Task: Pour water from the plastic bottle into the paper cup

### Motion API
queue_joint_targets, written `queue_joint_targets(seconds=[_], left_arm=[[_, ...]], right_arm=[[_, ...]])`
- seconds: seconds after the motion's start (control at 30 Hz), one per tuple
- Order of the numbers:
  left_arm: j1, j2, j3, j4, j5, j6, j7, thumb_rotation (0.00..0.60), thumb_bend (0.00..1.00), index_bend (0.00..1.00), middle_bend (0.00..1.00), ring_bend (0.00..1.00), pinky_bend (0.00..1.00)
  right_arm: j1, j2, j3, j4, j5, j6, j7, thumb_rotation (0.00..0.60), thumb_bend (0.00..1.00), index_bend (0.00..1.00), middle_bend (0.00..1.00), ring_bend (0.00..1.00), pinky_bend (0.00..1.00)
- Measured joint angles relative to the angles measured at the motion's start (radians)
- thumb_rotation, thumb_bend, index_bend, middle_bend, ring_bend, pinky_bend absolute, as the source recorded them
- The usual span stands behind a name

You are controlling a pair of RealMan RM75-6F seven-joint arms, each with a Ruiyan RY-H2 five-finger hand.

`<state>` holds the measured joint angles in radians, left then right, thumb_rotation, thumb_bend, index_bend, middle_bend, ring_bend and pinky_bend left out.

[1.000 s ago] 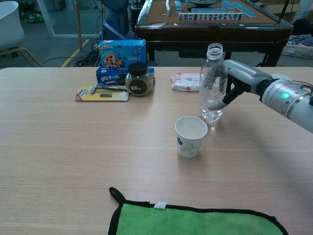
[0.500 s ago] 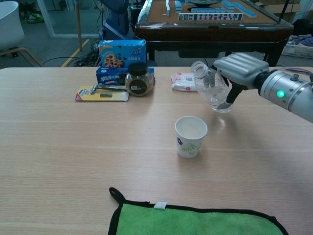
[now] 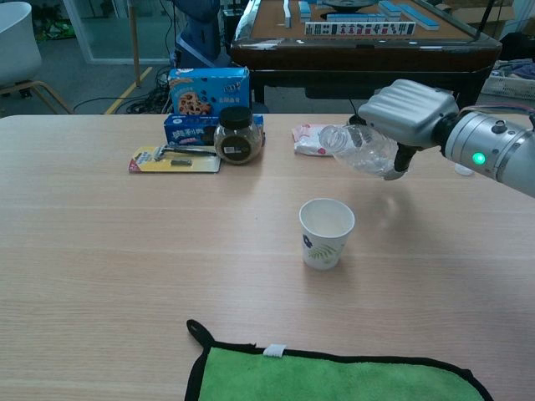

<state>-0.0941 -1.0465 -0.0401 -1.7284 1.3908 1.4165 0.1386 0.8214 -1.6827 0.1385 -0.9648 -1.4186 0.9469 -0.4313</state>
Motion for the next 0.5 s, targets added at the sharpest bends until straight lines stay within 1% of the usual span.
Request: queue_joint_targets(seconds=[0.3,0.5], left_arm=[[0.0,0.002,-0.001,0.0,0.002,0.003,-0.006,0.6,0.34,0.33,0.03,0.07,0.32],[0.001,0.004,-0.001,0.001,0.001,0.003,-0.008,0.6,0.34,0.33,0.03,0.07,0.32]], right_arm=[[0.01,0.013,-0.021,-0.012,0.001,-0.019,-0.143,0.6,0.01,0.65,0.65,0.55,0.55],[0.017,0.013,-0.027,-0.016,0.007,-0.028,-0.209,0.6,0.01,0.65,0.65,0.55,0.55]])
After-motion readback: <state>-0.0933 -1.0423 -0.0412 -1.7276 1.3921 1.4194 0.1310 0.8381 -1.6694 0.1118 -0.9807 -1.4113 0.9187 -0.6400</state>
